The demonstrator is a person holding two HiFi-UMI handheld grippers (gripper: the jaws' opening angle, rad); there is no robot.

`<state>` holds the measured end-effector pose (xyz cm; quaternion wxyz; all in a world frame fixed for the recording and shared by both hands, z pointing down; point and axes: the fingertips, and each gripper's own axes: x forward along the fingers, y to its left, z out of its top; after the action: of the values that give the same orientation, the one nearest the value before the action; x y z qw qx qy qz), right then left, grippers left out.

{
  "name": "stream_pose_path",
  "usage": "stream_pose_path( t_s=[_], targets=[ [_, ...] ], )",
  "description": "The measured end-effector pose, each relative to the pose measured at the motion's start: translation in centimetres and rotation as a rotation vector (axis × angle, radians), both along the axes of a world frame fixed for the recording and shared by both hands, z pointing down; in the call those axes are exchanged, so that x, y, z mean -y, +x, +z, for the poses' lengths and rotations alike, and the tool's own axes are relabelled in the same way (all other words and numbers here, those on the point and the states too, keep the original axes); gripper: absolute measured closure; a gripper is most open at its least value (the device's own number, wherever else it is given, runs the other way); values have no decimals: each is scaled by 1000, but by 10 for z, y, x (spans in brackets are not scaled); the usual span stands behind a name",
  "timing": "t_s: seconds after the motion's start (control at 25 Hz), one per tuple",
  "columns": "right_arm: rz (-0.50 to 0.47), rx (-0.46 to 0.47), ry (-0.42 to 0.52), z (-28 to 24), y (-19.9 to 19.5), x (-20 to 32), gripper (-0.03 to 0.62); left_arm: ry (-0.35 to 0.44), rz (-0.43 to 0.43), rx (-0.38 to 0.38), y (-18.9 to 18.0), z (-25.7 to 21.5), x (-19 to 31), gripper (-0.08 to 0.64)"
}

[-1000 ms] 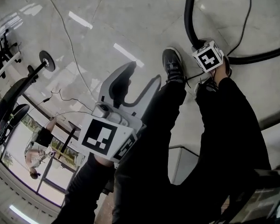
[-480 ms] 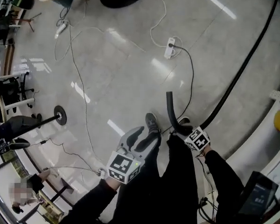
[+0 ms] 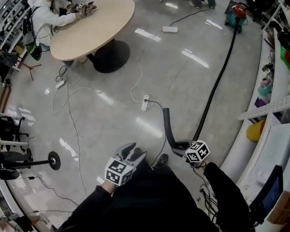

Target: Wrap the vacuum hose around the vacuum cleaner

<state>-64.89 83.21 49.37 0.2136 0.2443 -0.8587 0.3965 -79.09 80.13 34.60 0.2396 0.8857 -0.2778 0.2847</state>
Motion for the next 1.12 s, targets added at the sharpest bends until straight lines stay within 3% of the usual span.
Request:
stream_pose_path(
  t_s=[0.24, 0.4, 0.64, 0.8, 0.96, 1.12],
  targets=[
    [330, 168, 102, -90, 75, 52, 426, -37, 143, -94, 82, -13, 8, 301],
    [500, 263, 137, -127, 105, 81, 423, -32, 296, -108, 131, -15, 24, 301],
    [675, 348, 144, -163, 131, 140, 423, -10, 559, -108, 191, -6, 66, 301],
    [763, 421, 122, -188, 153, 193, 420, 2, 655, -136, 231, -9, 120, 301],
    [834, 479, 114, -207, 171, 245, 419, -15, 729, -246, 260, -12, 176, 286],
    [916, 541, 106, -220, 196, 276, 416, -67, 859, -345, 292, -14, 201, 261]
  ],
)
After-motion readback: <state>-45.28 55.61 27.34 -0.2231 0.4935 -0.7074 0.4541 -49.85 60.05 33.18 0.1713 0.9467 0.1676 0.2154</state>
